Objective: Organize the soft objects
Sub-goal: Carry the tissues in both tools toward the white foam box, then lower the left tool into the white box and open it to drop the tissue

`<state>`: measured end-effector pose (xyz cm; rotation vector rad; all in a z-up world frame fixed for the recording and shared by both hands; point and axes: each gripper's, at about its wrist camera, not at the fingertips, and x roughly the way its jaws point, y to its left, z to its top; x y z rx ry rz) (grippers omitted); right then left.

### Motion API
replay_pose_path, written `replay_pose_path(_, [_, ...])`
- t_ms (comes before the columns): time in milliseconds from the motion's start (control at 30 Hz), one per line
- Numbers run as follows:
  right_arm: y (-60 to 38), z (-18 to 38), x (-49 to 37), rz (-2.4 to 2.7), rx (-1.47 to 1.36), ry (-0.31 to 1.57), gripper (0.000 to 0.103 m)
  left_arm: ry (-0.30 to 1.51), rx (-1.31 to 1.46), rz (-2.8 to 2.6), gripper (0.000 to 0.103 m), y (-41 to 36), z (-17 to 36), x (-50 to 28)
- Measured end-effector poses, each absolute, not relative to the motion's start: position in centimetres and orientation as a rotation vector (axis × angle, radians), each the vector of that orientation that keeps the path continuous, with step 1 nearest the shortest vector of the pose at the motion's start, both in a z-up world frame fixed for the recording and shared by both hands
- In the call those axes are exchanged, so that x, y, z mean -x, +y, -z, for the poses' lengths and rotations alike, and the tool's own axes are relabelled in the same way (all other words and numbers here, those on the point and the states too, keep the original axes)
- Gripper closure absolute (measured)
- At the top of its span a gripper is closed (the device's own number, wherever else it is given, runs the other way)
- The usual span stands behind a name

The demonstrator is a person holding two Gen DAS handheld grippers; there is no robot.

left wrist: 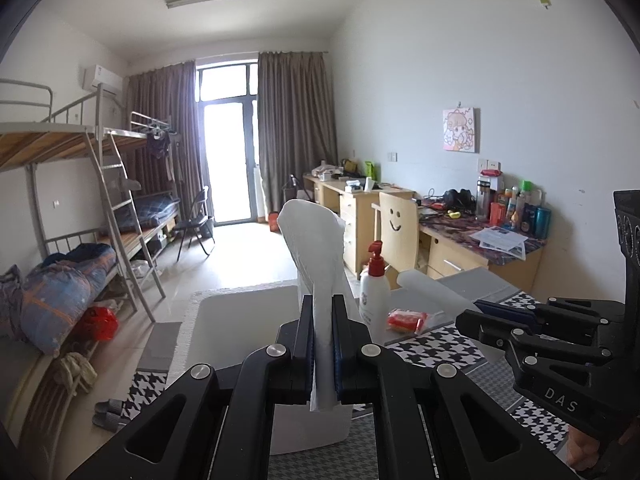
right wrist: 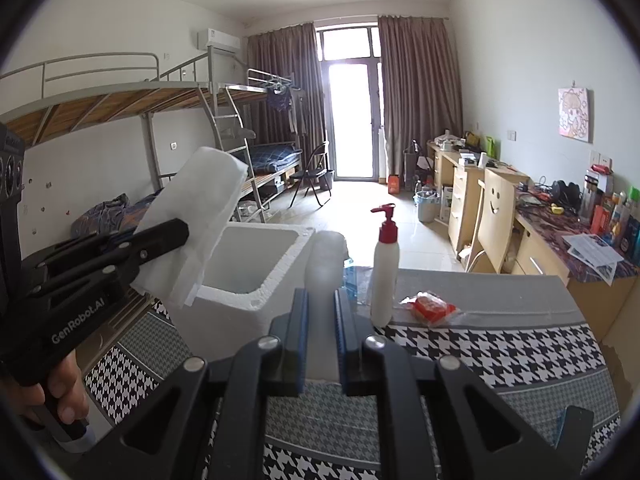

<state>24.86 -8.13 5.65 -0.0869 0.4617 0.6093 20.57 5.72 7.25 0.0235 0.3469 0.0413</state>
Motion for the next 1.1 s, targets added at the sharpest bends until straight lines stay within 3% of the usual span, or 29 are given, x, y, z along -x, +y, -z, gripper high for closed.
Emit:
replay_pose_path(933, [-3.2, -5.7, -25.8, -0.646, 0.148, 0.506, 0.088, 0.488, 0.046, -0.129, 0.093, 11.9, -4.1, -26.7])
replay_pose_path(967, [-3.0, -5.7, -25.7, -0.645, 0.149, 0.507, 0.088, 0.502, 0.053, -0.120, 0.086, 12.1, -4.0, -26.9])
replay_pose_path(1033, [-2.7, -5.8, -25.8, -0.643, 0.149, 0.510, 0.088, 0.511, 0.061, -0.153, 0.062, 12.6, -3.9, -26.9])
replay_pose_path(1067, [-2.5, -5.8, -25.9, -0.641, 0.152, 0.511, 0.088, 0.506, 0.061, -0.172, 0.035, 12.8, -3.9, -26.6])
replay_pose_path(1100, [-2.5, -5.8, -25.9, -0.640, 0.155, 0.512, 0.088, 0.494, 0.064, -0.176, 0.017, 13.0, -4.0, -26.2])
